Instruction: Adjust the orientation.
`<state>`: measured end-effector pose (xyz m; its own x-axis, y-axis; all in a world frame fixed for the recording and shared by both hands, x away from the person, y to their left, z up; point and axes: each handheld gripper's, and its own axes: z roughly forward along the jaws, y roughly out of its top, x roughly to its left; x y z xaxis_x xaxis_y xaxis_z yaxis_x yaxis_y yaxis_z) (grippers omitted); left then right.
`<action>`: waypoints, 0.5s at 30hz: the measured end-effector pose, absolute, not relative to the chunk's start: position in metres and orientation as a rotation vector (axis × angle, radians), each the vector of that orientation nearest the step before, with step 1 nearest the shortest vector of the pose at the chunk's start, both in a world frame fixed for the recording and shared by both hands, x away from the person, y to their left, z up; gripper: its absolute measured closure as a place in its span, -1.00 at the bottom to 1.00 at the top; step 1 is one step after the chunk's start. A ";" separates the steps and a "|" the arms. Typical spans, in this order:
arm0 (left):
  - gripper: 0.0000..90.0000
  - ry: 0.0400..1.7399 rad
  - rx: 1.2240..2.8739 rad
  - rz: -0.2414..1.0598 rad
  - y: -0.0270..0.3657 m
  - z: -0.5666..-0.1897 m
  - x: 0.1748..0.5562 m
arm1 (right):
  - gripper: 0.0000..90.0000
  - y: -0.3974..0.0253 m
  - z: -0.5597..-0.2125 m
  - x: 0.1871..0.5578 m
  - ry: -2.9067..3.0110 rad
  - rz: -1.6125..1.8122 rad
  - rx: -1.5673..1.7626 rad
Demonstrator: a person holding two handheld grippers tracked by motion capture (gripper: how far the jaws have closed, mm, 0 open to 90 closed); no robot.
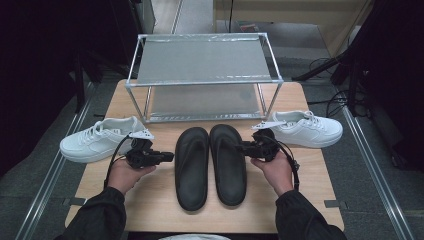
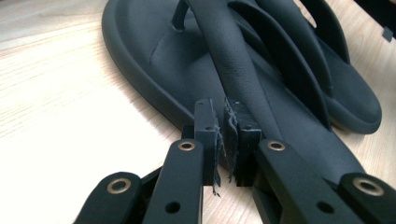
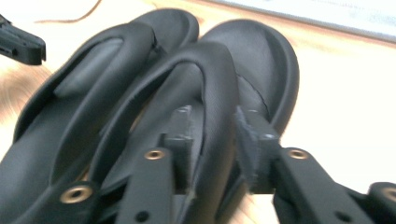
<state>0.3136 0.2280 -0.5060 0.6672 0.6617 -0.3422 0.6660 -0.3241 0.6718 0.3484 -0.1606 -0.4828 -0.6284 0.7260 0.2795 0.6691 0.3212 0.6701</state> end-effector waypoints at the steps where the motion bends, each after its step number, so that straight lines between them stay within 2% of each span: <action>1: 0.87 1.031 2.047 -0.014 0.229 -0.508 0.315 | 0.73 -0.162 -0.483 0.348 2.495 1.211 1.321; 3: 0.87 1.036 2.051 -0.020 0.229 -0.510 0.316 | 0.80 -0.162 -0.484 0.348 2.500 1.207 1.333; 4: 0.87 1.049 2.061 -0.032 0.229 -0.514 0.318 | 0.95 -0.163 -0.484 0.348 2.505 1.191 1.341; 6: 0.88 1.052 2.063 -0.057 0.227 -0.519 0.319 | 1.00 -0.163 -0.485 0.349 2.509 1.179 1.343; 15: 0.90 1.032 2.099 -0.053 0.221 -0.526 0.321 | 1.00 -0.163 -0.484 0.349 2.497 1.173 1.347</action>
